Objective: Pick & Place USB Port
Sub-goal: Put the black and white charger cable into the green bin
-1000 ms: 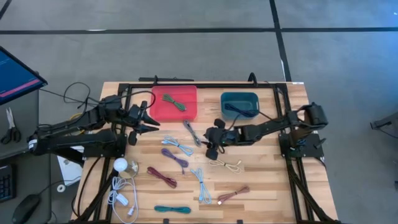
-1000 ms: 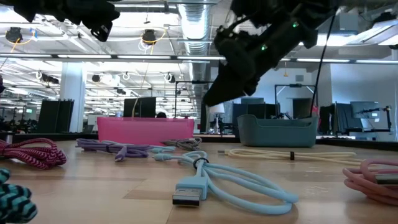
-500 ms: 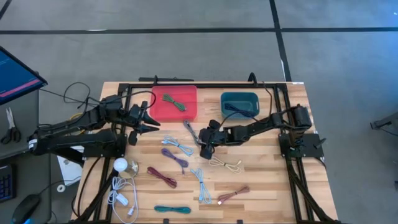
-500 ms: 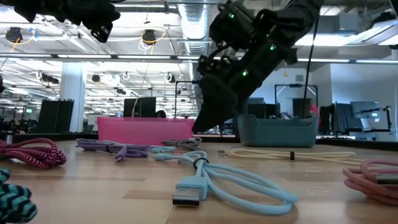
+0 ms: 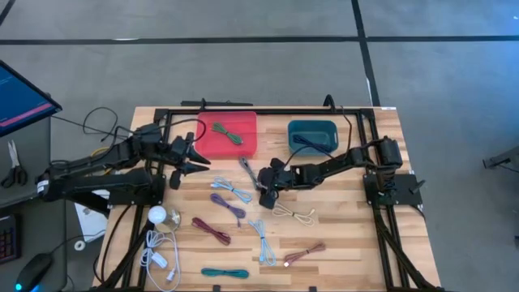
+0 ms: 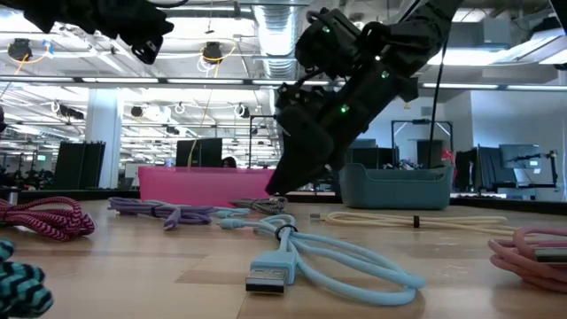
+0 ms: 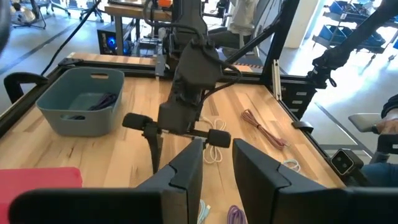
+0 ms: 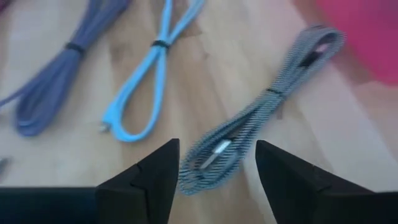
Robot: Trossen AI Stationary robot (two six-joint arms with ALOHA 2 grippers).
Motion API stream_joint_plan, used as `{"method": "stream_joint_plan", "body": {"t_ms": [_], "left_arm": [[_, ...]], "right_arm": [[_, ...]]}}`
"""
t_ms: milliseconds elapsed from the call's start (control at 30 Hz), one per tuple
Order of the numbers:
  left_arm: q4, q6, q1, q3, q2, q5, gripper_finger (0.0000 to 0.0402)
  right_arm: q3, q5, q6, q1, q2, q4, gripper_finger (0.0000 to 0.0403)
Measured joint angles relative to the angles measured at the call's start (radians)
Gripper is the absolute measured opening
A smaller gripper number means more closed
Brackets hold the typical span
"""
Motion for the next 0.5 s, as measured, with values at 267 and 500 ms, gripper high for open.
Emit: {"method": "stream_joint_plan", "body": {"t_ms": [267,500], "left_arm": [[0.0,0.0,0.0,0.0,0.021,0.0,0.0087],[0.0,0.0,0.0,0.0,0.021,0.0,0.0087]], "right_arm": [[0.0,-0.041,0.008,-0.007,0.0,0.002,0.0184],[-0.002,-0.044,0.034,-0.02,0.023,-0.014,0.0181]]}}
